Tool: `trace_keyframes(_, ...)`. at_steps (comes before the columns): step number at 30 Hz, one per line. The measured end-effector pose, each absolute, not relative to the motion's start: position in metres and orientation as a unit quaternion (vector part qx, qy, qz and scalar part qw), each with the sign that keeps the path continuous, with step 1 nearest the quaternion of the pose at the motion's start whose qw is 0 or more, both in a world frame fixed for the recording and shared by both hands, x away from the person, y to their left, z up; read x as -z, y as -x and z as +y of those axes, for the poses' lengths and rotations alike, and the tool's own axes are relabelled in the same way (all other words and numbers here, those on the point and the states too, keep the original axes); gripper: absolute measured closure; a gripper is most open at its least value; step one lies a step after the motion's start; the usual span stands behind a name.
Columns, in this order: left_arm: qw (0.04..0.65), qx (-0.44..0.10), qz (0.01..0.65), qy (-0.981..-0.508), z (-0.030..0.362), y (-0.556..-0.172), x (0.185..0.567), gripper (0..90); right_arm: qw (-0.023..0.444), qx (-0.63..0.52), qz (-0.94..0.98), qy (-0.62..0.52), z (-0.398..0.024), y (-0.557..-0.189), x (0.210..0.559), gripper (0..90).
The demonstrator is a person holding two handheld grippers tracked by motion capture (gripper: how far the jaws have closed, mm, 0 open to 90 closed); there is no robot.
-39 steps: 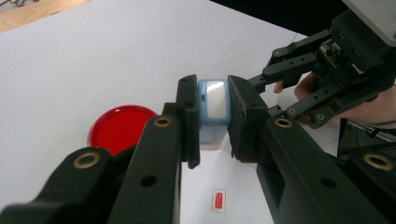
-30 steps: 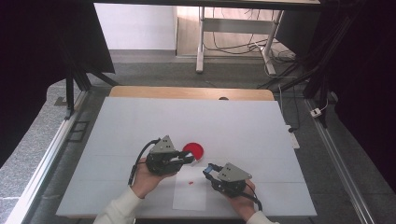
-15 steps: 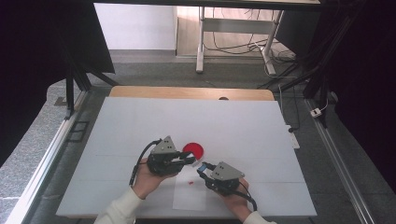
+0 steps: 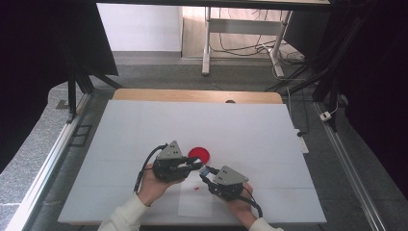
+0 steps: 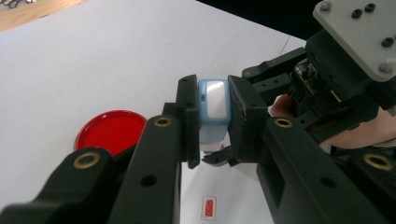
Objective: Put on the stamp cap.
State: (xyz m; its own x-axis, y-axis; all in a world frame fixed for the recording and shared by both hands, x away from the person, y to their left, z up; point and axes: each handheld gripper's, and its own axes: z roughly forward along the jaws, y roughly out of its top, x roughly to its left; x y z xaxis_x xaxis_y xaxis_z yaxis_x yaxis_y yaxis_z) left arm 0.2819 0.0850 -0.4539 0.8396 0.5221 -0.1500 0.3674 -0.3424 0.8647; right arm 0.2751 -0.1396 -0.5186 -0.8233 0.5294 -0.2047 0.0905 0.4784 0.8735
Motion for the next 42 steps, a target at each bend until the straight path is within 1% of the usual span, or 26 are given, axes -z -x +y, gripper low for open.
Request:
trace_keyframes(7, 0.505, -0.077, 0.274, -0.815, 0.0839, -0.2817, 0.4545, 75.2, 0.231, -0.476, 0.828, -0.187, -0.1378, -0.2745, 0.5188, 64.4)
trace_keyframes(17, 0.51, -0.087, 0.286, -0.807, 0.0826, -0.2822, 0.4574, 75.2, 0.252, -0.478, 0.819, -0.195, -0.1355, -0.2719, 0.518, 64.4)
trace_keyframes(25, 0.512, -0.076, 0.291, -0.805, 0.0809, -0.2832, 0.4606, 75.2, 0.259, -0.483, 0.812, -0.2, -0.1344, -0.2717, 0.5177, 64.4)
trace_keyframes(42, 0.517, -0.072, 0.295, -0.8, 0.0804, -0.2837, 0.4618, 75.3, 0.27, -0.484, 0.808, -0.2, -0.1335, -0.271, 0.517, 64.4)
